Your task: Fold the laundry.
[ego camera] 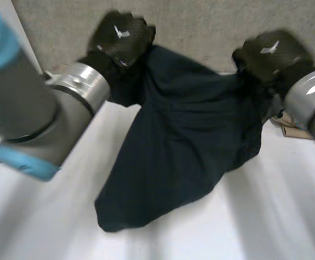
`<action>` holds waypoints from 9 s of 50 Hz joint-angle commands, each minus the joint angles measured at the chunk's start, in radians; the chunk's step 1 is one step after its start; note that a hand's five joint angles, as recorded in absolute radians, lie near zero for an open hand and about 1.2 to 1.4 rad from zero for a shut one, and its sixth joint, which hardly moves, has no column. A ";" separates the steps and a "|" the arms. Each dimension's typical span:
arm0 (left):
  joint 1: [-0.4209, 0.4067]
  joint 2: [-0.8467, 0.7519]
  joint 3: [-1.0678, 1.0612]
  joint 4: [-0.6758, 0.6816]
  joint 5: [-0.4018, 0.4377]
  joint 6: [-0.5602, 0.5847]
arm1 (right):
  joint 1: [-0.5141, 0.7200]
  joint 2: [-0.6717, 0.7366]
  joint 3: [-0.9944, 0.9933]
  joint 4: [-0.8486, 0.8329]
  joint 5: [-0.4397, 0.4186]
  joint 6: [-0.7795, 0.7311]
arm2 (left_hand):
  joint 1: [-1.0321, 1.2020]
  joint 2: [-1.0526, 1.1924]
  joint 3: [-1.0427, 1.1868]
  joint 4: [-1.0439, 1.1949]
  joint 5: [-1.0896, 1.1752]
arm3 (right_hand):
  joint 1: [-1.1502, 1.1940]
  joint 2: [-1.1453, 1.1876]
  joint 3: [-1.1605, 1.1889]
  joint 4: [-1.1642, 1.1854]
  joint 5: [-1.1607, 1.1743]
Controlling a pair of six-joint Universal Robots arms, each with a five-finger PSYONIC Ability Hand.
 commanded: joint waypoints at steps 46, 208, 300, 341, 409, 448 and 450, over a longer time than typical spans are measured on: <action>0.030 0.123 -0.677 -0.167 -0.261 -0.422 | -0.099 0.431 0.320 -0.447 -0.264 -0.166 | -0.674 -0.733 -0.732 -0.734 -0.672 | -0.398 -0.447 -0.480 -0.491 -0.457; -0.016 -0.661 0.295 0.543 -0.289 0.518 | -0.091 0.642 -0.019 -0.803 0.165 -0.390 | 0.198 0.140 0.141 0.139 0.200 | 0.288 0.239 0.206 0.195 0.229; -0.159 -0.374 0.137 0.135 -0.122 -0.126 | -0.134 0.331 0.070 -0.303 -0.338 0.480 | -0.944 -1.003 -1.002 -1.004 -0.943 | -0.934 -0.983 -1.016 -1.027 -0.993; -0.195 -0.465 0.251 -0.238 -0.382 0.052 | -0.128 0.561 -0.116 -0.114 -0.186 0.075 | -0.956 -1.015 -1.014 -1.016 -0.954 | -0.934 -0.983 -1.016 -1.027 -0.993; -0.077 0.028 -0.199 -0.106 0.078 -0.233 | 0.028 0.538 0.313 -0.889 -0.120 0.081 | -0.953 -1.012 -1.011 -1.013 -0.952 | 0.287 0.238 0.205 0.194 0.228; -0.145 0.115 -0.171 -0.017 0.170 -0.233 | -0.676 0.637 -0.528 -0.881 -0.623 0.583 | -0.962 -1.021 -1.019 -1.022 -0.960 | 0.288 0.239 0.206 0.195 0.229; -0.145 0.114 -0.172 -0.017 0.170 -0.232 | -0.721 0.697 -0.556 -0.892 -0.687 0.627 | -0.962 -1.021 -1.019 -1.022 -0.960 | 0.288 0.239 0.206 0.195 0.229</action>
